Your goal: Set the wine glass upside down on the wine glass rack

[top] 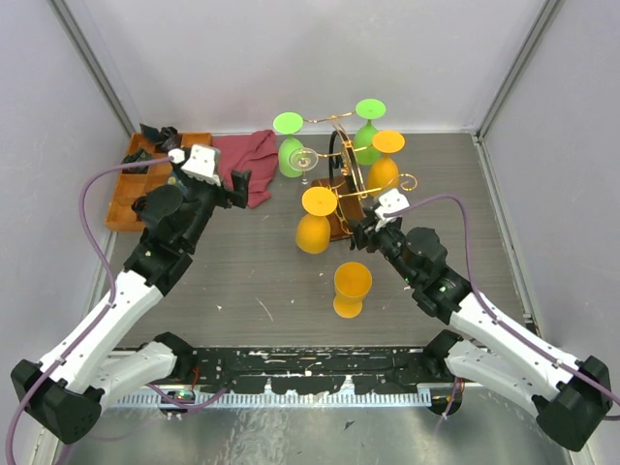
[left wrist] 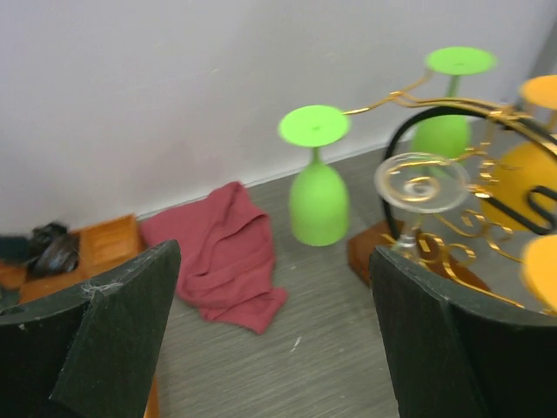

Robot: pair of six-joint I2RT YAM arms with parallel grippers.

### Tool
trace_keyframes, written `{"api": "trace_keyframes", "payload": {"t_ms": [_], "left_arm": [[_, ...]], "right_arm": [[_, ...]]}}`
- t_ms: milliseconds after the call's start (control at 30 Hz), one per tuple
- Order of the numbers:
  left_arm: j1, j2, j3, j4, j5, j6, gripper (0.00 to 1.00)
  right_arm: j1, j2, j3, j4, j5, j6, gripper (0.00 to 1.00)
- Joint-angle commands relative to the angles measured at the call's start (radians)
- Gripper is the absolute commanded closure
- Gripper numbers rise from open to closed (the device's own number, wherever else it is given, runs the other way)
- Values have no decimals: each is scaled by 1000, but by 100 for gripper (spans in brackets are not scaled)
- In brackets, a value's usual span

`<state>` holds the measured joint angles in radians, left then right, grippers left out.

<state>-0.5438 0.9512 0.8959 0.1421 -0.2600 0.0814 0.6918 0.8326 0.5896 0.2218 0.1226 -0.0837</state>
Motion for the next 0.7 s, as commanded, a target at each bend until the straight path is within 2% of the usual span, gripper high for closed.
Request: {"api": "trace_keyframes", "payload": {"t_ms": [0, 133, 233, 300, 400, 500, 667], "left_arm": [[1, 7, 127, -91, 329, 38, 4], [-30, 50, 210, -171, 458, 61, 5], [-122, 77, 262, -270, 437, 149, 4], [-203, 94, 289, -337, 380, 221, 3], [-276, 115, 303, -386, 315, 267, 2], [-286, 120, 299, -372, 311, 232, 2], [-285, 146, 367, -406, 312, 194, 2]], "right_arm": [[1, -64, 59, -111, 168, -43, 51], [0, -101, 105, -175, 289, -33, 48], [1, -95, 173, -259, 427, 11, 39], [1, -64, 263, -389, 464, 59, 36], [1, 8, 400, -629, 379, 148, 36], [1, 80, 514, -840, 229, 231, 36], [1, 132, 588, -1045, 29, 357, 36]]}}
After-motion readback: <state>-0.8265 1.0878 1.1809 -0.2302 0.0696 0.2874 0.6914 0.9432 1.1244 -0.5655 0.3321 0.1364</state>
